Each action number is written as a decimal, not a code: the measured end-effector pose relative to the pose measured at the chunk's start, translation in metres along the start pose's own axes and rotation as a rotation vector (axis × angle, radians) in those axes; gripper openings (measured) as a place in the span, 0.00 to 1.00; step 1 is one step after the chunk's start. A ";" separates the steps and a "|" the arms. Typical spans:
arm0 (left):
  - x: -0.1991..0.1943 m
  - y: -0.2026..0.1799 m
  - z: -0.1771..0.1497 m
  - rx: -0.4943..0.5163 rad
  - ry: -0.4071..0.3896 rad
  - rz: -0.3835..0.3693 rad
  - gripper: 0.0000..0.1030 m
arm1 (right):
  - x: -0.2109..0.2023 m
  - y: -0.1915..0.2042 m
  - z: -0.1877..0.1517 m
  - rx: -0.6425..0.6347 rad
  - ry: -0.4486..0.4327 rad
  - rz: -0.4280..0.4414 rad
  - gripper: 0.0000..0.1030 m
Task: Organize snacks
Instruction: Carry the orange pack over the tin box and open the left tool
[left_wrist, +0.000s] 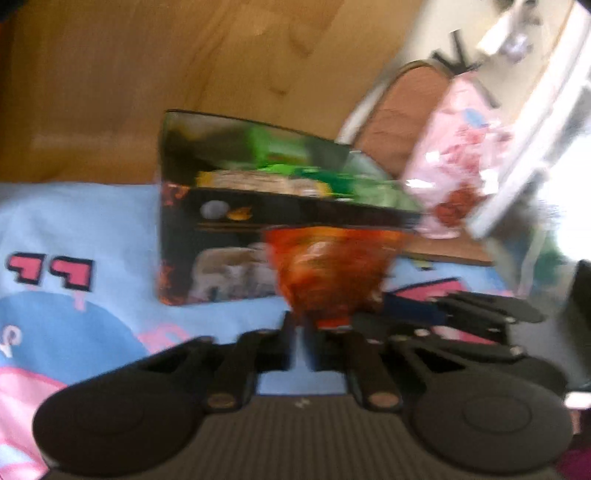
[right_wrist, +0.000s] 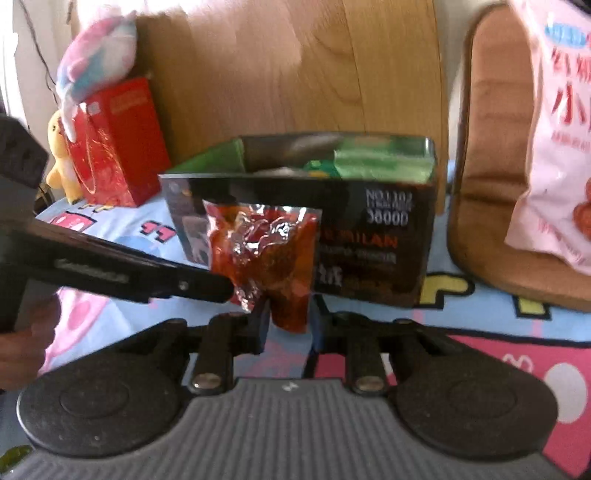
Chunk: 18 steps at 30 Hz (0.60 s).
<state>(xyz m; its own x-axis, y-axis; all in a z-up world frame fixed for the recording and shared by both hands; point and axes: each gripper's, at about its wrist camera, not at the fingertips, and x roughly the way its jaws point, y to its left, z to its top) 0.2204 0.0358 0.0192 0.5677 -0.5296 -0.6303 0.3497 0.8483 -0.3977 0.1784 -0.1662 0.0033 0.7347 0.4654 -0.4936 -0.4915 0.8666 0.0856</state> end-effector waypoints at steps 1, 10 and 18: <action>-0.008 -0.005 -0.001 0.013 -0.019 0.004 0.04 | -0.007 0.007 0.000 -0.025 -0.020 0.001 0.20; -0.041 -0.022 0.046 0.058 -0.173 0.044 0.03 | -0.035 0.057 0.039 -0.190 -0.258 -0.008 0.13; -0.021 0.006 0.070 -0.067 -0.158 0.075 0.11 | 0.009 0.022 0.066 -0.028 -0.228 -0.148 0.32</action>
<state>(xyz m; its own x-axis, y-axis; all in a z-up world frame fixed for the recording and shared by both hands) 0.2624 0.0521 0.0765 0.7023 -0.4526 -0.5495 0.2541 0.8804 -0.4004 0.2045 -0.1311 0.0580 0.8843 0.3649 -0.2913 -0.3810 0.9246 0.0016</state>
